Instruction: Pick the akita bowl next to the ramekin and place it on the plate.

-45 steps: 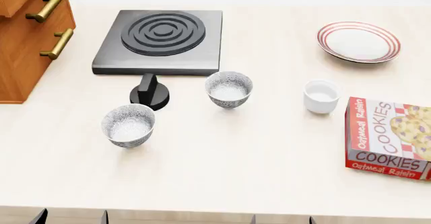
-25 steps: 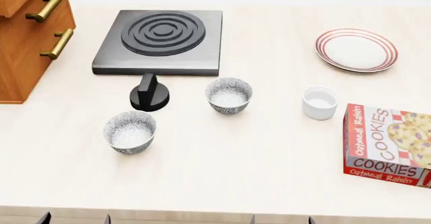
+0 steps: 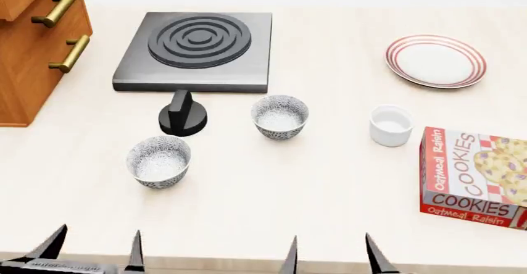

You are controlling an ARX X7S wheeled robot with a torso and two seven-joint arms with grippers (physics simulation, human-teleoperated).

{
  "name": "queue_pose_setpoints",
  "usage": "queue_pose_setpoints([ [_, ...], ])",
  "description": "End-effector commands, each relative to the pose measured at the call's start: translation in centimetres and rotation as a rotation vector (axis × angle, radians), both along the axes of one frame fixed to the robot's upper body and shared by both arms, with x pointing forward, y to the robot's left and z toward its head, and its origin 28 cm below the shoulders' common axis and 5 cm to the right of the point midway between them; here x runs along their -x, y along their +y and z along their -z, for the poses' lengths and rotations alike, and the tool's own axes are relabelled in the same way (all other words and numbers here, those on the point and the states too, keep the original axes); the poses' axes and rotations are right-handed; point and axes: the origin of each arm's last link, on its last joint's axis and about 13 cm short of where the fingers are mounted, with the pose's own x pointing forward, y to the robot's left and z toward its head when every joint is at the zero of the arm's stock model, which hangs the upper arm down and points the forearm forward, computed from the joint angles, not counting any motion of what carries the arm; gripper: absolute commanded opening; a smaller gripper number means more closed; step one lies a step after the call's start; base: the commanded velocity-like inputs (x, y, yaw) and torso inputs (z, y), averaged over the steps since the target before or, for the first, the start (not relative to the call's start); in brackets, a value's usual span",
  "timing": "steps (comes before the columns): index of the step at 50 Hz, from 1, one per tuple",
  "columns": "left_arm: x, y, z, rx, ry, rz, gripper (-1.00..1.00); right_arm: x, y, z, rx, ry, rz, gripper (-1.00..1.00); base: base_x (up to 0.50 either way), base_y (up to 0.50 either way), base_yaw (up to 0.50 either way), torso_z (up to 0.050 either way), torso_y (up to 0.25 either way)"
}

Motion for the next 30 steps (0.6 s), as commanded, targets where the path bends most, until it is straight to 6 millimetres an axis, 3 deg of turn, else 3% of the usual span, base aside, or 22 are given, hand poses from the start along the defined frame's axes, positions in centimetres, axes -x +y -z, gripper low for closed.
queue_pose_setpoints([
  [1,-4.0,-0.8,-11.6,-0.048,-0.124,0.035,1.0,-2.1,1.8,-8.0,0.013,-0.118,0.016,1.0,0.0,0.0,0.0,0.0,0.0],
  [3,-4.3,-1.0,-15.3,-0.065,-0.179,0.075,1.0,-2.7,2.3,-11.9,-0.031,-0.147,0.04,1.0,0.0,0.0,0.0,0.0,0.0],
  [7,-4.0,-0.2,-19.2,-0.067,-0.203,0.07,1.0,-3.5,2.2,-17.3,-0.09,-0.196,0.078,1.0,0.0,0.0,0.0,0.0,0.0],
  [9,-3.5,0.3,-21.0,-0.073,-0.218,0.076,1.0,-3.9,1.7,-19.4,-0.095,-0.213,0.097,1.0,0.0,0.0,0.0,0.0,0.0],
  [13,-2.2,2.0,-23.0,-0.071,-0.233,0.012,1.0,-4.0,0.5,-21.5,-0.131,-0.214,0.081,1.0,0.0,0.0,0.0,0.0,0.0],
  [19,0.2,4.7,-21.6,-0.052,-0.19,-0.09,1.0,-3.7,-2.1,-22.2,-0.105,-0.216,0.113,1.0,0.0,0.0,0.0,0.0,0.0],
  [25,1.3,5.0,-19.2,-0.004,-0.161,-0.094,1.0,-2.8,-3.9,-19.8,-0.079,-0.186,0.149,1.0,0.0,0.0,0.0,0.0,0.0],
  [30,1.4,4.8,-19.5,0.008,-0.187,-0.102,1.0,-2.9,-5.1,-18.5,-0.112,-0.155,0.232,1.0,0.0,0.0,0.0,0.0,0.0],
])
